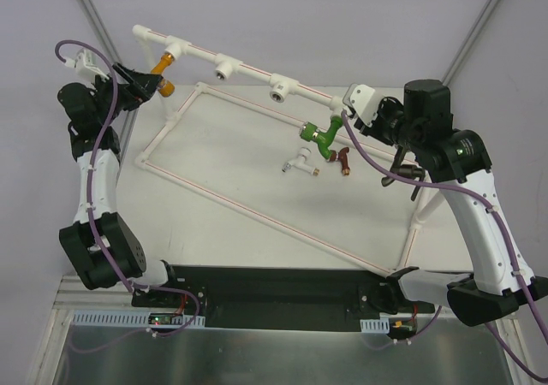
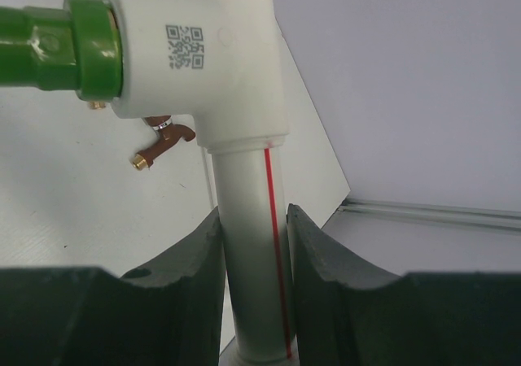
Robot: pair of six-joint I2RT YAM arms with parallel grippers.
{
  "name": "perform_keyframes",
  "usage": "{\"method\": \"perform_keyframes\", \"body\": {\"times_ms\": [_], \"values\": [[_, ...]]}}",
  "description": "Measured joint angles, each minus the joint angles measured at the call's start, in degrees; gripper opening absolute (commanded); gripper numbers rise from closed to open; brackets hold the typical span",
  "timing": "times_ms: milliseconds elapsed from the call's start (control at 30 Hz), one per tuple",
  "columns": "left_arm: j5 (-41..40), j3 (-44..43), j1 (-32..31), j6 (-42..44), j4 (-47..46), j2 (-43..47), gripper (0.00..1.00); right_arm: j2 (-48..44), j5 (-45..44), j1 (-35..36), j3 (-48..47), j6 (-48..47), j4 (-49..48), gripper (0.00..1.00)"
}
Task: Install the water faucets
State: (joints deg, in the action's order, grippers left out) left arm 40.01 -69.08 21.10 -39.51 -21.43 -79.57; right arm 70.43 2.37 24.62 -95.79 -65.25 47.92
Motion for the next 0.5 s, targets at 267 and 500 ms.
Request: {"method": "perform_keyframes", "body": {"times_ms": [267, 500], "values": [[5.01, -1.92, -0.98, 9.14, -2.16, -1.09, 0.47, 0.0, 0.02, 0.0, 0.02, 0.0, -0.02, 0.02], [4.57, -2.93, -4.79, 22.32, -0.28, -1.09, 0.16, 0.0, -0.44, -0.09, 0.02, -0.02, 0.02, 0.02]]}}
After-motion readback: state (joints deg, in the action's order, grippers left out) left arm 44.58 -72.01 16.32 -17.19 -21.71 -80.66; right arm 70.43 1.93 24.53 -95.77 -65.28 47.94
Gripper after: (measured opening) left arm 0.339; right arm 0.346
